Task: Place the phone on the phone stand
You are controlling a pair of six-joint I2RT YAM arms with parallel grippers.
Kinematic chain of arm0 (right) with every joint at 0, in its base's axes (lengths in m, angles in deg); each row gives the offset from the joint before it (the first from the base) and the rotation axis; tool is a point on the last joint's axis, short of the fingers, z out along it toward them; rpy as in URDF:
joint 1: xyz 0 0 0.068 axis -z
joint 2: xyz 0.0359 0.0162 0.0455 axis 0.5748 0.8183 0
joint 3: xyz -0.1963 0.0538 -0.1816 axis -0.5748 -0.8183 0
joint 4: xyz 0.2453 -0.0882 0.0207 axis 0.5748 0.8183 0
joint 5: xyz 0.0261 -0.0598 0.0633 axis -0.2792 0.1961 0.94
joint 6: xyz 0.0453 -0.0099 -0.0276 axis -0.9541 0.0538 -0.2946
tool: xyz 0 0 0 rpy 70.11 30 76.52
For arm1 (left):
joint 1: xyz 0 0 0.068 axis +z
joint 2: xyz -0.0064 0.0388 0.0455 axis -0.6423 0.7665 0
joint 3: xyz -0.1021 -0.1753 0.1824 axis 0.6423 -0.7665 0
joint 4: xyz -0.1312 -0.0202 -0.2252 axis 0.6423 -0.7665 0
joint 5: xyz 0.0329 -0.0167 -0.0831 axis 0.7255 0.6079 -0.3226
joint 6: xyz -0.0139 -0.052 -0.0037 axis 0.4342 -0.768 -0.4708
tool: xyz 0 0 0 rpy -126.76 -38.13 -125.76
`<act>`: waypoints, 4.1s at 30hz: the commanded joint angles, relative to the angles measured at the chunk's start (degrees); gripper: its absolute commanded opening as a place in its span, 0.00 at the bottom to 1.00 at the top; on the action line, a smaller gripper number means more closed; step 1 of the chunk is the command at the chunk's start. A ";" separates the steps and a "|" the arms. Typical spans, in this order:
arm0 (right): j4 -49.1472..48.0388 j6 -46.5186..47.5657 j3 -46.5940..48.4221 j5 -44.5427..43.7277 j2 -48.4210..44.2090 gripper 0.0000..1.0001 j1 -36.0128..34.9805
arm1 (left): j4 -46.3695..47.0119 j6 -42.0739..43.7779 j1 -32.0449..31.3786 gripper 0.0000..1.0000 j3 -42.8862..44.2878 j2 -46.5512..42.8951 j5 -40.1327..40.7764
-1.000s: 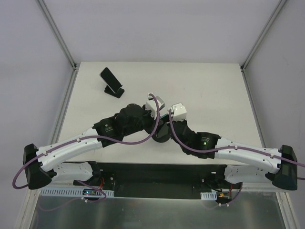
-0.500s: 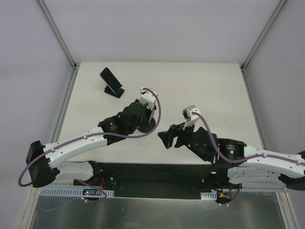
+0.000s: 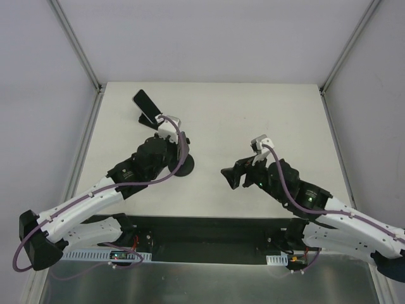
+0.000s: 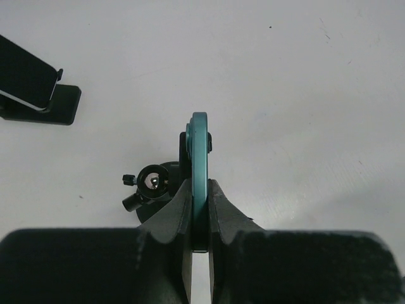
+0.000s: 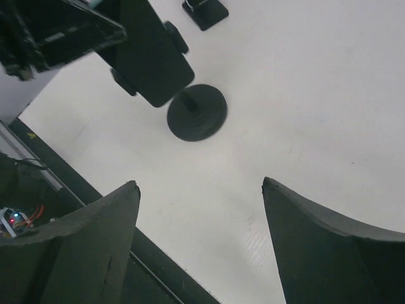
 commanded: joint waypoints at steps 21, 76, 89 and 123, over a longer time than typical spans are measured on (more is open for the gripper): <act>-52.62 -1.75 7.61 31.73 42.52 0.72 26.76 | -11.24 11.07 31.33 0.00 4.68 -13.43 -19.73; -57.66 5.12 2.59 41.40 46.13 0.60 30.37 | 5.54 -0.16 65.71 0.01 15.76 23.75 -69.40; -56.96 4.95 2.85 41.06 46.65 0.61 30.37 | 5.46 -0.87 65.97 0.66 14.53 20.25 -67.73; 29.75 11.18 16.67 5.99 -17.15 0.98 29.23 | -3.58 -9.47 34.06 0.99 18.37 -21.86 -53.49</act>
